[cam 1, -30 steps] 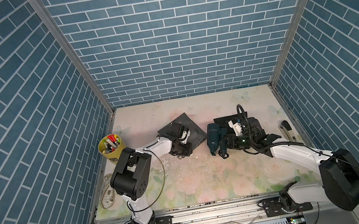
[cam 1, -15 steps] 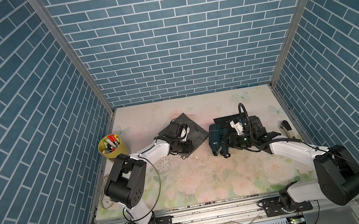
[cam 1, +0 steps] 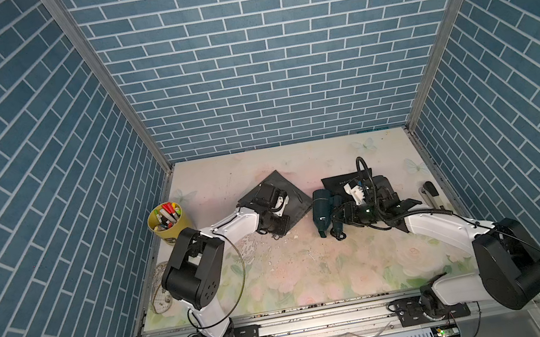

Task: Pack away hair dryers
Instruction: Open the drawstring bag at the center of the board.

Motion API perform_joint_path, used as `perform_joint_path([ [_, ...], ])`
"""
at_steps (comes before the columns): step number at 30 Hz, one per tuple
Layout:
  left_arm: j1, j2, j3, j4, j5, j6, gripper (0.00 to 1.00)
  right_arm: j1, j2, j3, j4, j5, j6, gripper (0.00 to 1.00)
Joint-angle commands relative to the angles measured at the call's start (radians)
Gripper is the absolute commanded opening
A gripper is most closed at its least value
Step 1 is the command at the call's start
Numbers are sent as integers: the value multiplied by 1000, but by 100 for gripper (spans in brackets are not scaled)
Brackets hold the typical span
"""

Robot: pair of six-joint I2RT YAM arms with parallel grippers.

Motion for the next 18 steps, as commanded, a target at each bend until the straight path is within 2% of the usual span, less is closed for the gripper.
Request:
perform_joint_path([
  [1, -8, 25, 31, -24, -6, 39, 39, 9, -4, 57, 42, -18, -29, 0],
  [11, -16, 69, 33, -9, 15, 48, 39, 13, -33, 42, 21, 11, -26, 0],
  [18, -15, 88, 27, 9, -4, 29, 33, 14, -36, 38, 17, 15, -23, 0],
])
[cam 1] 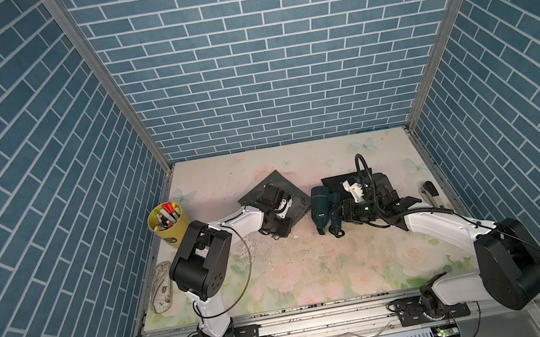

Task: Pack away hair dryers
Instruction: Open the drawstring bag at the center of the board.

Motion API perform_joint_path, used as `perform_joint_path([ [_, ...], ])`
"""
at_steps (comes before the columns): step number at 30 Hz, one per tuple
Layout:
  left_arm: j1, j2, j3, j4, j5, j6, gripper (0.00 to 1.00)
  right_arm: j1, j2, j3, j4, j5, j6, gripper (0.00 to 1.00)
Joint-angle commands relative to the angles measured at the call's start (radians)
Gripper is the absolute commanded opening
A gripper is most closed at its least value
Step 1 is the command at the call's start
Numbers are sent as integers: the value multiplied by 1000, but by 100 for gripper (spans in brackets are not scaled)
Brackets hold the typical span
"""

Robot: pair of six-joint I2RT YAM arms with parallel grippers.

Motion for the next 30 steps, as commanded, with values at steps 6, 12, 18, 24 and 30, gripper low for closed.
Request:
perform_joint_path([
  [6, -4, 4, -5, 18, 12, -15, 23, 9, -33, 9, 21, 5, -21, 0],
  [12, -4, -7, -4, 25, 10, -27, 10, 10, -31, 3, 21, 11, -22, 0],
  [18, -4, -40, -3, 28, -3, -37, 0, 20, -22, -3, 3, 34, -40, 0],
  [24, -4, -125, -13, 45, -71, -55, 0, 116, 35, 62, -128, 133, -154, 0],
  [30, -5, -210, -11, 37, -118, -39, 0, 165, 88, 136, -184, 173, -219, 0],
])
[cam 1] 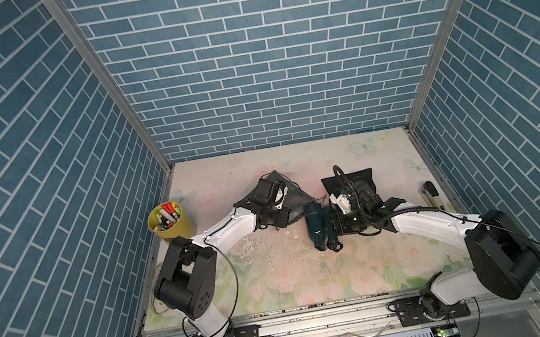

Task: Pack away hair dryers
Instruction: Open the drawstring bag at the center of the board, then place the hair dryer in the drawstring bag.

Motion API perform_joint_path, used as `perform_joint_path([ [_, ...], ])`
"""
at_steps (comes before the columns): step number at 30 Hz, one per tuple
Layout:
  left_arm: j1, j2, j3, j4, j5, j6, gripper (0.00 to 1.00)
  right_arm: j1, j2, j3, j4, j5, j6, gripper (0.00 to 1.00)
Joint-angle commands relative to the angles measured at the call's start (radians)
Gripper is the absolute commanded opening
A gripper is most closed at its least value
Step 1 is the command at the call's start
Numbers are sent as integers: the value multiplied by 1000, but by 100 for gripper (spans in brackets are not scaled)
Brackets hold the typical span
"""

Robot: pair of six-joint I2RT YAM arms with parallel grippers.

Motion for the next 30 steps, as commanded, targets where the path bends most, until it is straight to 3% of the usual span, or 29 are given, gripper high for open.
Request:
perform_joint_path([
  [1, -3, -45, -7, -2, -56, 14, 0, 9, 5, 70, -17, 32, -95, 0],
  [15, -17, -54, 120, -52, -138, 33, 0, 98, 25, 141, -75, 96, -181, 0],
  [30, -100, -41, 181, -2, -96, 48, 0, 129, 141, 288, -155, 129, -232, 0],
])
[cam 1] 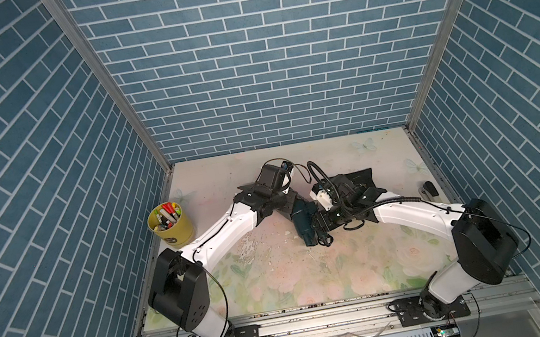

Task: Pack away hair dryers
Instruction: Place the hair dryer in the drawstring bag.

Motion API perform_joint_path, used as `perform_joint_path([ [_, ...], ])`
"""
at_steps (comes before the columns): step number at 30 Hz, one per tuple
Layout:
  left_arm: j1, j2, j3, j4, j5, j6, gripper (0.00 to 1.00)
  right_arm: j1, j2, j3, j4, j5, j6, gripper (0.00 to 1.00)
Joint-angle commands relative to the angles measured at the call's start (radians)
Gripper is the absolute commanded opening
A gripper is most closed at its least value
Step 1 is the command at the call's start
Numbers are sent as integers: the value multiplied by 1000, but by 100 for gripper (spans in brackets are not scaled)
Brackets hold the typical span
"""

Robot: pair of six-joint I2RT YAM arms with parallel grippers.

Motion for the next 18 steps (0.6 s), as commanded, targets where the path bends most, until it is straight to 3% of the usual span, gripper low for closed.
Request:
perform_joint_path([
  [1, -23, 6, 14, 38, 9, 2, 0, 8, 21, 59, -25, 15, -58, 0],
  [18, -93, -35, -50, 197, 9, -29, 0, 12, 59, 142, -60, 14, -82, 0],
])
